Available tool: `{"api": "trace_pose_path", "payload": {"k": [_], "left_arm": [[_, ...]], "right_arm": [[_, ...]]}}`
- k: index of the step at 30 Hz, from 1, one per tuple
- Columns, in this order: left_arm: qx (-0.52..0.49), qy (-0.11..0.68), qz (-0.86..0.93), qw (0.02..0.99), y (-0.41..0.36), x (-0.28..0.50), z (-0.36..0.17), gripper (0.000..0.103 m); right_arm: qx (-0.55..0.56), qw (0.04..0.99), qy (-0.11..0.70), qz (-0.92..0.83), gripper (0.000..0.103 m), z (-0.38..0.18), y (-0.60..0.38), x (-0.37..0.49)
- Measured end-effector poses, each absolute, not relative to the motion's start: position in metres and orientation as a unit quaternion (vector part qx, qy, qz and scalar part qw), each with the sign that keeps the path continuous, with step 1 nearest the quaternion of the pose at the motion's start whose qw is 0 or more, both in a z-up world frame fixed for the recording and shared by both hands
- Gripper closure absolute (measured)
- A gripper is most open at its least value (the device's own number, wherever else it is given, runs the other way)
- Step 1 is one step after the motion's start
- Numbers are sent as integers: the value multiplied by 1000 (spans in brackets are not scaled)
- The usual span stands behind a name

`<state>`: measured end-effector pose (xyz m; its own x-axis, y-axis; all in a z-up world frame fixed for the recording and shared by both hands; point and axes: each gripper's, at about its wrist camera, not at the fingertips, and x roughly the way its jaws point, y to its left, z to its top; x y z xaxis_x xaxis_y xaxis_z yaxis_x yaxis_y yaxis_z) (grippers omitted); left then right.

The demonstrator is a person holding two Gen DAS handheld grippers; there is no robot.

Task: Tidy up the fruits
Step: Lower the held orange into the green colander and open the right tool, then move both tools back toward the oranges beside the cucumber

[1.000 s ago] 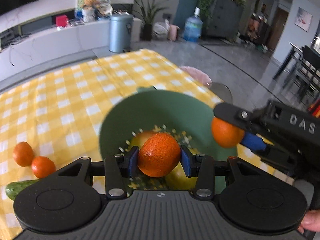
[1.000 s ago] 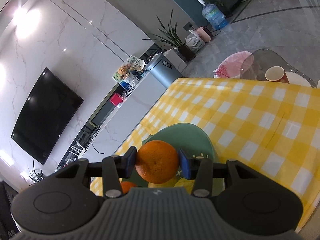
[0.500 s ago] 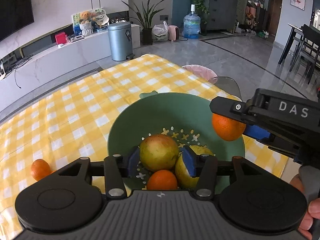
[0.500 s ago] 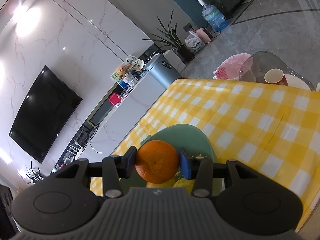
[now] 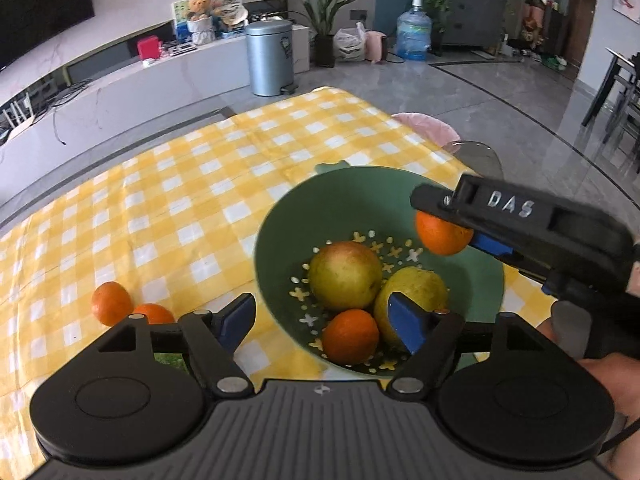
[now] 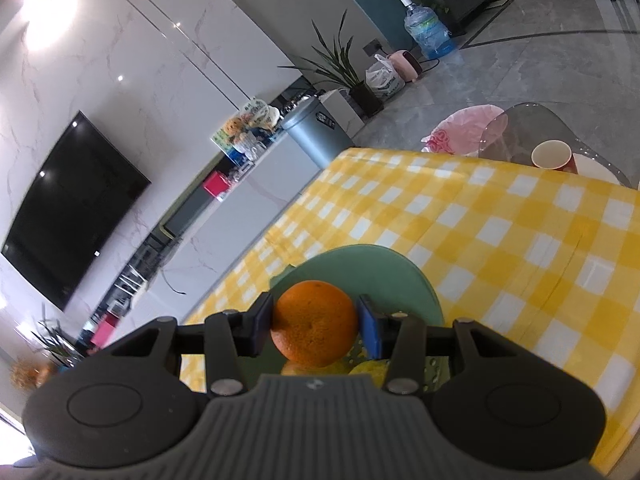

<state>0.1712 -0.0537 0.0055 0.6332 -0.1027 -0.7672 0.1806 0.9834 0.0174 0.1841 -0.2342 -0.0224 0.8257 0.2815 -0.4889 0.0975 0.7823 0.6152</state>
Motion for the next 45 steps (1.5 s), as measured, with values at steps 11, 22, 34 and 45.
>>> {"api": "trace_pose_path", "payload": {"k": [11,22,34,45], "left_arm": [[76,434,-79,894,-50,172,-5,15],[65,438,-58,895,-43,174,-7,15],[46,438,-51,896,-21,148,17,15],[16,407,-14,913,28,95,37,15]], "right_arm": [[276,905,325,13,60,-31,-222,199],[210,918,337,-5,59,-33,-209,206],[218,924,313,4,10,-27,-209,198],[187,943,272,29,5,-4,-171,162]]}}
